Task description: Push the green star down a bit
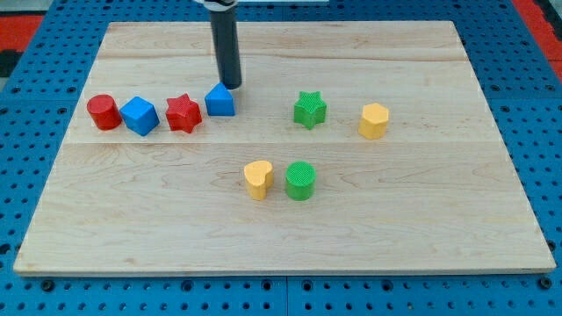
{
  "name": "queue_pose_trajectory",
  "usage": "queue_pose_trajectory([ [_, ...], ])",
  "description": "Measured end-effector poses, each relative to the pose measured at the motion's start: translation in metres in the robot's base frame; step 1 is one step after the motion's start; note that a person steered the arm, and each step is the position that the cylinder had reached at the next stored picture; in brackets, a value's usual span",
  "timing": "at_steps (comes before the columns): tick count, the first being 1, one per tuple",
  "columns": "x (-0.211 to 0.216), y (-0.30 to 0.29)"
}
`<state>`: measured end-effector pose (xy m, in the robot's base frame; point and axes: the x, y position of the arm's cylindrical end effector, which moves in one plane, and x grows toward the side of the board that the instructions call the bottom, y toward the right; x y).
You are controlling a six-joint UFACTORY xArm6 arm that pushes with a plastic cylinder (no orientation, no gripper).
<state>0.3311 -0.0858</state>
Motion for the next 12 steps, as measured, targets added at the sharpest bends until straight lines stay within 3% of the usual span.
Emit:
queue_pose_trajectory([
  [4, 0.030, -0.007],
  [8, 0.014, 0.103],
  [12, 0.033, 0.110],
])
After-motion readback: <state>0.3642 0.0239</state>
